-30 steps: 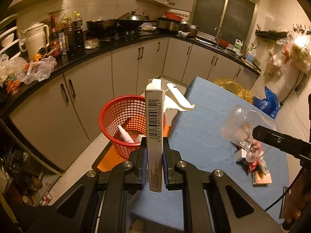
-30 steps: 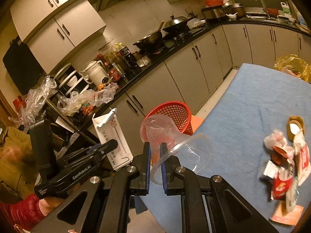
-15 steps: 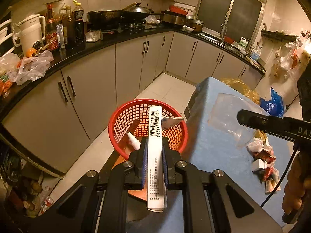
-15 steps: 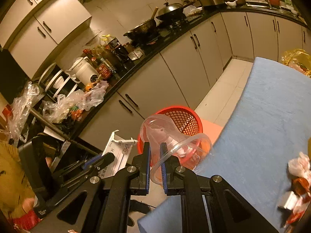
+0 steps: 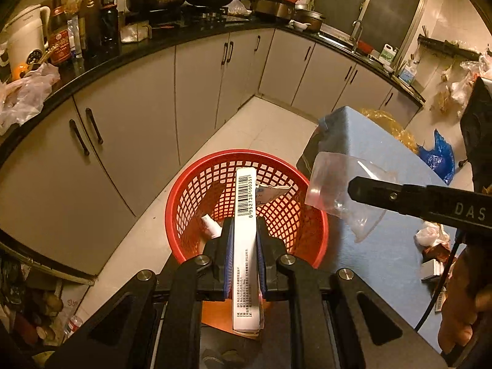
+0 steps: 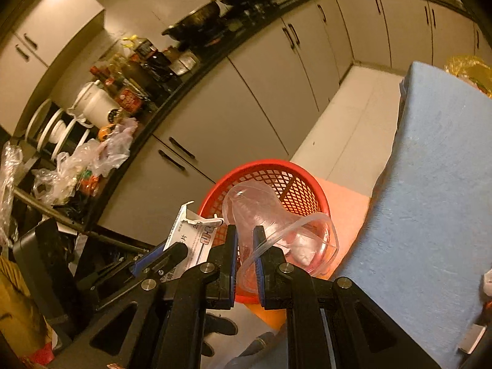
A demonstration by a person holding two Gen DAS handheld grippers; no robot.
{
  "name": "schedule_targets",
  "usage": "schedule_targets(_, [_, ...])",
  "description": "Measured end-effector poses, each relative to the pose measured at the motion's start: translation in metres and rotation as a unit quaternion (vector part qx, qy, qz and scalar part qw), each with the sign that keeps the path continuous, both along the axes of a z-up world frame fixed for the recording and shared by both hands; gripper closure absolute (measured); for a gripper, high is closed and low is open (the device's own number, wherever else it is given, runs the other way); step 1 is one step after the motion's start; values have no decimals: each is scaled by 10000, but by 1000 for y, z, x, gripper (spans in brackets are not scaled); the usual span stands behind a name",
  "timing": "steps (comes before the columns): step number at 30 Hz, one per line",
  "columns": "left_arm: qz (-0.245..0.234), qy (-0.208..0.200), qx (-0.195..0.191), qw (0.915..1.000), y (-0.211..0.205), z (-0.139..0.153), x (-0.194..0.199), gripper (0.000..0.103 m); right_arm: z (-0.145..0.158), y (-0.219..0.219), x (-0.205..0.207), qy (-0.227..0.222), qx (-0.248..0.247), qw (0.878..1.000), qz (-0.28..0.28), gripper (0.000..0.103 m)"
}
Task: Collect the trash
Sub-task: 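Carry both items over the red wastebasket and open both tools to drop them, then return both tools to the trash pile on the table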
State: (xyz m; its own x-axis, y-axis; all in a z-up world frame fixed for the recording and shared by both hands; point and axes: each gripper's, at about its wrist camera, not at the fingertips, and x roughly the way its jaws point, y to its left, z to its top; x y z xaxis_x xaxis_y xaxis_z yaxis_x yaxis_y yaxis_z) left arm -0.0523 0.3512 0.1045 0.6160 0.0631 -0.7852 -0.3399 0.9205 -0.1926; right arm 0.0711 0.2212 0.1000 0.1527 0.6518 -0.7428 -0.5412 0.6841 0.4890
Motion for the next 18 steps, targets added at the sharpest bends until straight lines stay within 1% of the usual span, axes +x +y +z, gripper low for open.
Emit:
schedule_targets(2, [-13, 8, -34, 10000, 3, -2, 3, 90, -4, 3, 5, 66, -61, 9999, -47, 89])
schedule_targets(3, [-10, -2, -67, 10000, 4, -3, 4, 90, -5, 4, 7, 112, -61, 9999, -66, 84])
schedule_targets(4, [-8, -19, -89, 10000, 4, -3, 4, 90, -6, 6, 9, 143, -55, 9998, -84, 75])
schedule_targets(5, [-9, -50, -119, 9999, 4, -3, 5, 90, -6, 6, 11, 165, -55, 9998, -96, 68])
schedule_targets(6, [-15, -57, -140, 9999, 5, -4, 5, 86, -4, 6, 12, 156, -46, 9998, -115, 54])
schedule_targets(7, [-26, -48, -177, 9998, 5, -4, 6, 82, -1, 5, 12, 109, -9, 9998, -149, 51])
schedule_targets(8, [-17, -46, -187, 9998, 7, -4, 6, 72, 2, 3, 11, 85, 12, 9998, -171, 51])
schedule_targets(9, [22, -70, -184, 9998, 7, -3, 5, 65, 5, 1, 10, 75, 39, 9998, -198, 51])
schedule_targets(11, [28, -119, -189, 9997, 5, 0, 3, 63, 13, -3, 7, 15, 112, 9997, -229, 51])
schedule_targets(12, [10, -136, -201, 9997, 4, 2, 3, 60, 18, -7, 4, -63, 135, 9996, -229, 51])
schedule_targets(14, [28, -184, -198, 9996, 4, 5, 1, 57, 25, -14, 0, -164, 134, 9994, -261, 51])
schedule_targets(18, [100, -211, -271, 9994, 2, 11, -3, 56, 35, -36, -10, -214, 256, 9987, -379, 50])
